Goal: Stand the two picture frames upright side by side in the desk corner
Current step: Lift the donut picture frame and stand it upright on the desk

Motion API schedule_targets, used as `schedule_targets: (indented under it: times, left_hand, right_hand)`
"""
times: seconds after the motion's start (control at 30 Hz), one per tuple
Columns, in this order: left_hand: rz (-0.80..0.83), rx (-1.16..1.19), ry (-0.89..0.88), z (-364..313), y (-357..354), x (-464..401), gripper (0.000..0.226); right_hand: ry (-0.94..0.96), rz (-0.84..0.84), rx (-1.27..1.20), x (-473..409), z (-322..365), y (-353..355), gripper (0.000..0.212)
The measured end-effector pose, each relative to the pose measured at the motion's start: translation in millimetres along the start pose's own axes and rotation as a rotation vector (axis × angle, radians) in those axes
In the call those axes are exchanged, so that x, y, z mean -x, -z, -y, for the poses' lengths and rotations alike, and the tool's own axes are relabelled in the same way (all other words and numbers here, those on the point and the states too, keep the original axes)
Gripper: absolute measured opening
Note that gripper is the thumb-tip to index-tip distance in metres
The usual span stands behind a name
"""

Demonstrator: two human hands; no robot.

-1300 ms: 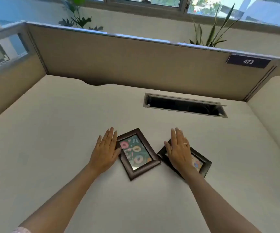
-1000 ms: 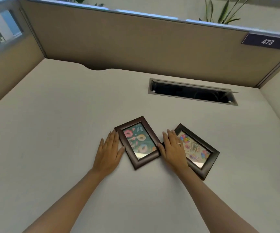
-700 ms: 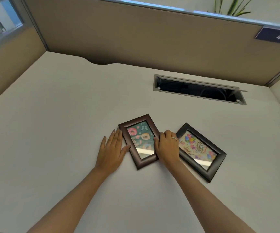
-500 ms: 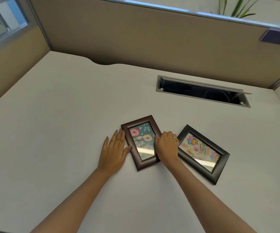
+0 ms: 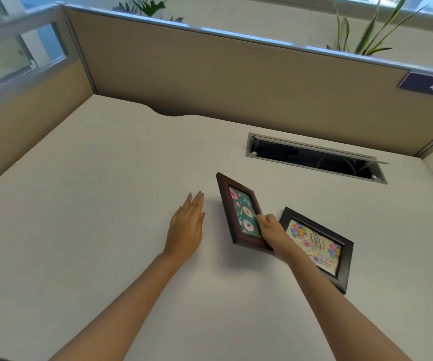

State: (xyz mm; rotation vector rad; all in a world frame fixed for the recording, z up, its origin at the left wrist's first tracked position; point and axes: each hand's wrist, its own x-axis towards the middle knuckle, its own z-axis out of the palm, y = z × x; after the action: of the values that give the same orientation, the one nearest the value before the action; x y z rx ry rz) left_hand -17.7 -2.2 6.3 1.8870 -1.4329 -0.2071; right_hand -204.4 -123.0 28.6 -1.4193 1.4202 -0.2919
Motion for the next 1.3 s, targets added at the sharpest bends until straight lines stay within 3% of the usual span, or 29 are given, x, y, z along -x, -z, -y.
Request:
schedule_targets:
  times: [0.1,0.23,0.33,0.47,0.67,0.83,0.97,1.07,1.17,1.23,1.3]
  left_hand:
    - [0.047,-0.141,-0.205,-17,2,-22,0.048]
    - [0.148,-0.283,-0.312,-35,-6,-27,0.046]
    - [0.203,-0.279,-0.269,-40,-11,-22,0.054]
    - [0.148,-0.207,-0.224,-51,-12,-21,0.064]
    - [0.008,-0.206,-0.177,-51,-2,-28,0.04]
    - [0.064,-0.091,-0.101,-58,2,-22,0.039]
    - [0.11,0.22,-0.11,-99,14,-8,0.059]
    - [0.076,0.139,-0.126,-127,10,0,0.055]
    - [-0.088,0.063,-0.052,-134,11,-17,0.031]
    - [-0.116,0.018,-0.038,-131,23,-36,0.023]
    - [-0.1,-0.033,-0.074,-125,40,-56,0.021]
  right_hand:
    - [-0.065,0.162,-0.083,4,-5,12,0.034]
    - [-0.083,0.291,-0.338,13,-7,19,0.026]
    - [-0.167,0.336,-0.472,11,-7,18,0.027]
    - [-0.202,0.404,-0.615,7,-3,15,0.028]
    - [-0.234,0.304,-0.668,14,-1,14,0.036]
    - [-0.289,0.256,-0.737,19,0,9,0.038]
    - [-0.267,0.17,-0.763,25,18,0,0.035]
    - [-0.19,0.118,-0.783,31,32,-8,0.029]
    - [-0.087,0.227,-0.752,39,46,-4,0.026]
    - [-0.07,0.307,-0.607,41,51,4,0.033]
    - [-0.086,0.264,-0.359,42,54,10,0.043]
